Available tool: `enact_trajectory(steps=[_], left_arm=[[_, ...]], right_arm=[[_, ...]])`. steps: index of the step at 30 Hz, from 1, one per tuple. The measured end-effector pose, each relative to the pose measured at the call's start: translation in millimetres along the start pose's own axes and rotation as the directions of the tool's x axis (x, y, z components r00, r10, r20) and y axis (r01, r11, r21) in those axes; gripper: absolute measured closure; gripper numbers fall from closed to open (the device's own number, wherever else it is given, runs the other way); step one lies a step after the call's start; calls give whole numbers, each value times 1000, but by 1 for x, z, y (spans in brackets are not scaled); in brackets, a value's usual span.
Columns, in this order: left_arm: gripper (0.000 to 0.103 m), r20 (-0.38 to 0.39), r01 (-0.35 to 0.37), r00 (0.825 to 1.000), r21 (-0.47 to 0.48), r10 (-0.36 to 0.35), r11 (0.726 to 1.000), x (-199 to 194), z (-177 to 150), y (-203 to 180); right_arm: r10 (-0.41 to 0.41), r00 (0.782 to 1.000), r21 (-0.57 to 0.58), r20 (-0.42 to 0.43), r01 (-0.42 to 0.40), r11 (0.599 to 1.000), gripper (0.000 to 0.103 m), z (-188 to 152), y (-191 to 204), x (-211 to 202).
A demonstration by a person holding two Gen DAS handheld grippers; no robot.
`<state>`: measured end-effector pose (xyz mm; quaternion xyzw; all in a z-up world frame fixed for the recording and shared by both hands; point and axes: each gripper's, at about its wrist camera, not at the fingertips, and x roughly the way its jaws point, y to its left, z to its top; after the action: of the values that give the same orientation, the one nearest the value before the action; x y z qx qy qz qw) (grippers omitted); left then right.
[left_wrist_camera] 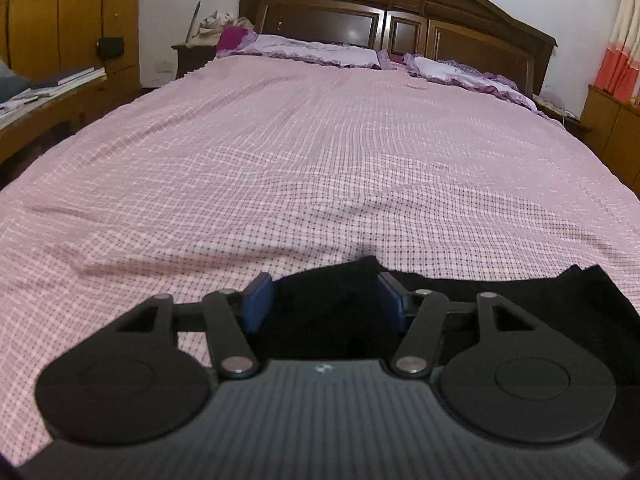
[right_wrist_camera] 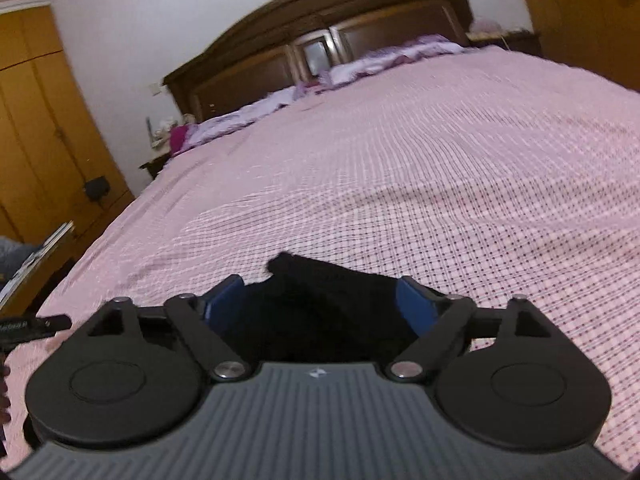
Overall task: Fold small clothes
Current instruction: 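Open both tools and release the second fold onto the cardigan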
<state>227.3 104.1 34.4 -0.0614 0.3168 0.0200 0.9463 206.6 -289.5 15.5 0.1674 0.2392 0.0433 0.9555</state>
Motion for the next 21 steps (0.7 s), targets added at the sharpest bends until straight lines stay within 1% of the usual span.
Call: enact_trajectory(steps=[5,10,15,18,21], left_arm=[[44,-42,7,999,15,-6,1000,-17,-7,2],[44,-72,26,997,47,-23,999,-43,-23,-1],[44,-107,58,993,46,-52,997,-66,-47,-3],[44,-122,60,991,58,-52,997,-71,-58,-6],[44,-135,64,989,64,-55,996,-69,-64,-9]], right_arm=[[7,1000,-40,12,-6,999,7,-8,2,-29],[0,1000,-62,11,1,998,5,-21,0,-55],[30,999,-86,-21,-32,996,5,-29,2,-63],[36,999,-77,-17,-37,996,5,-33,6,-63],[98,994,-48,-42,-100,994,5,-33,8,-54]])
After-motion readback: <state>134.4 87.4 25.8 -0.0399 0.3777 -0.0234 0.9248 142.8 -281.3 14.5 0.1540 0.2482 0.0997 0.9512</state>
